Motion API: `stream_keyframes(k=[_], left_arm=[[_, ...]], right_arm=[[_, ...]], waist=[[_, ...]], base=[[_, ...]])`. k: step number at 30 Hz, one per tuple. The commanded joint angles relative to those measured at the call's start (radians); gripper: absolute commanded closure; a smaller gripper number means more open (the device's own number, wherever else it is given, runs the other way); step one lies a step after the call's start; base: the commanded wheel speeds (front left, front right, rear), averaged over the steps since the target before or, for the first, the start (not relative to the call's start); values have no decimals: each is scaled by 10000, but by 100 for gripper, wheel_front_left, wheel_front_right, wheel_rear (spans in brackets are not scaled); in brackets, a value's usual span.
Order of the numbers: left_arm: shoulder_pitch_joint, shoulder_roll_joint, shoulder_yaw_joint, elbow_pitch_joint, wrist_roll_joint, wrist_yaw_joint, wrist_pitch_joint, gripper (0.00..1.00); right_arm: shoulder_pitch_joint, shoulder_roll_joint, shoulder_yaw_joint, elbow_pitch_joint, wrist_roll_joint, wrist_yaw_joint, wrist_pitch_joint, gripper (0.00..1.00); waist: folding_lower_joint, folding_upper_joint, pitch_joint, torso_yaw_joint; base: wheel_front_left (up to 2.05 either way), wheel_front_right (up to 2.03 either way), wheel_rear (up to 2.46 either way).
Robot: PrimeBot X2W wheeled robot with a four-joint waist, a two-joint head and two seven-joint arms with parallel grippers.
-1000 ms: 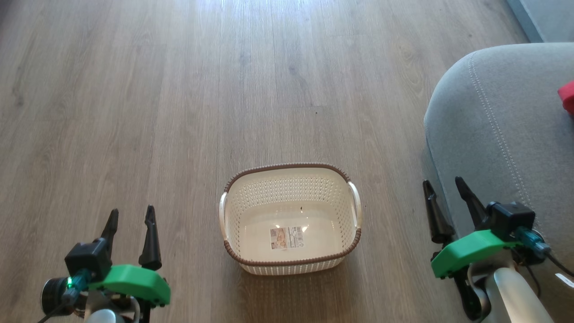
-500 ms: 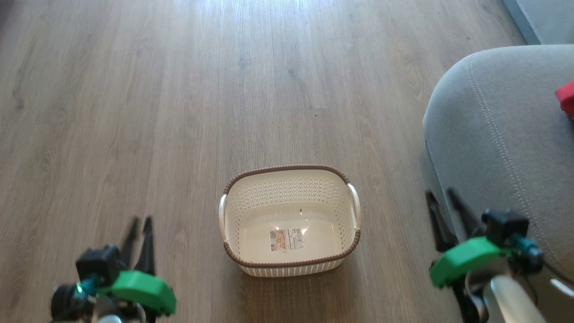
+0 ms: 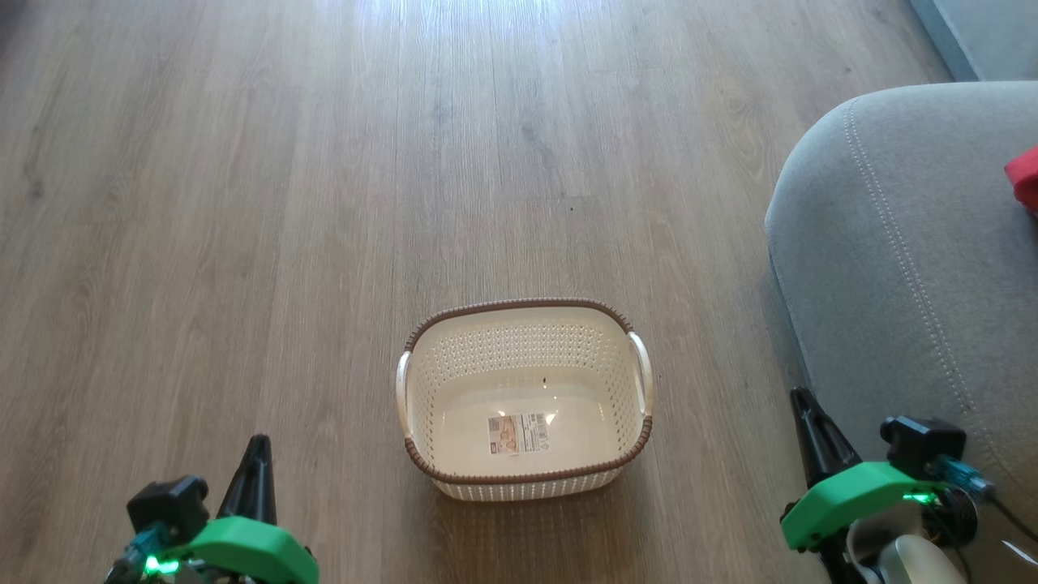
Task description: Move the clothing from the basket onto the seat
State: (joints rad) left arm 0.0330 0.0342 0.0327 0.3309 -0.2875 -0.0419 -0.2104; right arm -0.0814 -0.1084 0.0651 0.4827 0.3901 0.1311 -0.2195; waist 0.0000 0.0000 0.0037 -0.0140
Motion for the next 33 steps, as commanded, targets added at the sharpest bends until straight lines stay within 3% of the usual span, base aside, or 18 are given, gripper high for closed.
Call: stream_keyframes(k=[1,33], left_arm=[[-459,50,95,-370,-278,-84,52,100],[-718,81,286,-525,-3992,-315,951,100]], right_arm=[[-442,-15,-103,-396,270,0,59,100],[-385,156,-581,-972,3691,-1,991,100]], waist=[[0,0,1,3],[0,0,-1,42]], base=[[0,0,0],[0,0,0]])
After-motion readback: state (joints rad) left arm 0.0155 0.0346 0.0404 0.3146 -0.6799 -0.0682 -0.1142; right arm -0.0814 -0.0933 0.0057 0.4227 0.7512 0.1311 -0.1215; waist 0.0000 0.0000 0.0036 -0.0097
